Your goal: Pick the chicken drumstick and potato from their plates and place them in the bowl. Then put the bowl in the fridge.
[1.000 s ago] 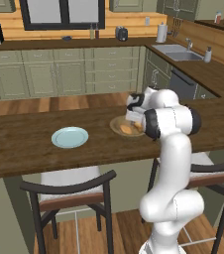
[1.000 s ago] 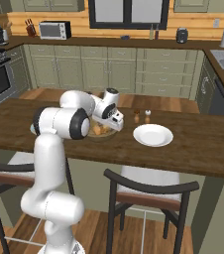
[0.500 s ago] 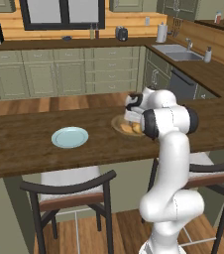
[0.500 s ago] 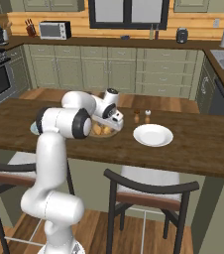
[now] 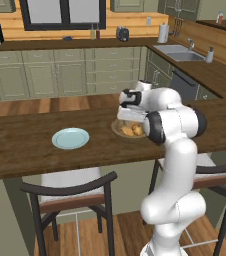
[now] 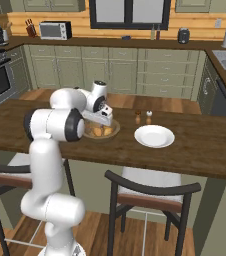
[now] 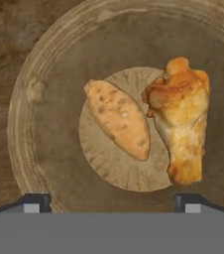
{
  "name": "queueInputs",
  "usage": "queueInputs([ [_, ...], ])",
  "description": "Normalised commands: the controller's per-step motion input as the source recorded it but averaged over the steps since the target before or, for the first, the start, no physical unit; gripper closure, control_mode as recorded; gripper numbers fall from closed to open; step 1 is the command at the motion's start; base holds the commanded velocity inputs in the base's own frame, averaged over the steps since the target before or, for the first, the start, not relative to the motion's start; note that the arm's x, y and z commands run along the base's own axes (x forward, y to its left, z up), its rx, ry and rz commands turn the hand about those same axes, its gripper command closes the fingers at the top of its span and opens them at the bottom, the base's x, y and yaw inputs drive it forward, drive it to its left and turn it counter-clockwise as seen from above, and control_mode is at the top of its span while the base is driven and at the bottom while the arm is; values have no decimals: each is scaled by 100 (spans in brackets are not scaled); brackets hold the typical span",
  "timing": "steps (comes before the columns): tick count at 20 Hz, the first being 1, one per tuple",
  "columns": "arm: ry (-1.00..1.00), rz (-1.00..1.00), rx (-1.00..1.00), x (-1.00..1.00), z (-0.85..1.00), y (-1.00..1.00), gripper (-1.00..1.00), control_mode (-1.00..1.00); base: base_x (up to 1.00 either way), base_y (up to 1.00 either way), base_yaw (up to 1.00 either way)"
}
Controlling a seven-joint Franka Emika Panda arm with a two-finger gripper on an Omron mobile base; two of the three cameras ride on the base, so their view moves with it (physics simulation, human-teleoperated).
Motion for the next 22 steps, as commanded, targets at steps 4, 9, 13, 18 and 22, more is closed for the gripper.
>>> queueInputs([
  [4, -3, 18, -13, -96, -1, 60, -100, -100, 0, 0, 0],
  [9, -11, 10, -12, -9, 0, 14, -100, -100, 0, 0, 0],
  [13, -6, 10, -15, 6, 0, 10, -100, -100, 0, 0, 0],
  [18, -1, 13, -16, 34, -1, 25, -100, -100, 0, 0, 0],
  [22, 0, 15, -16, 39, -15, 18, -100, -100, 0, 0, 0],
])
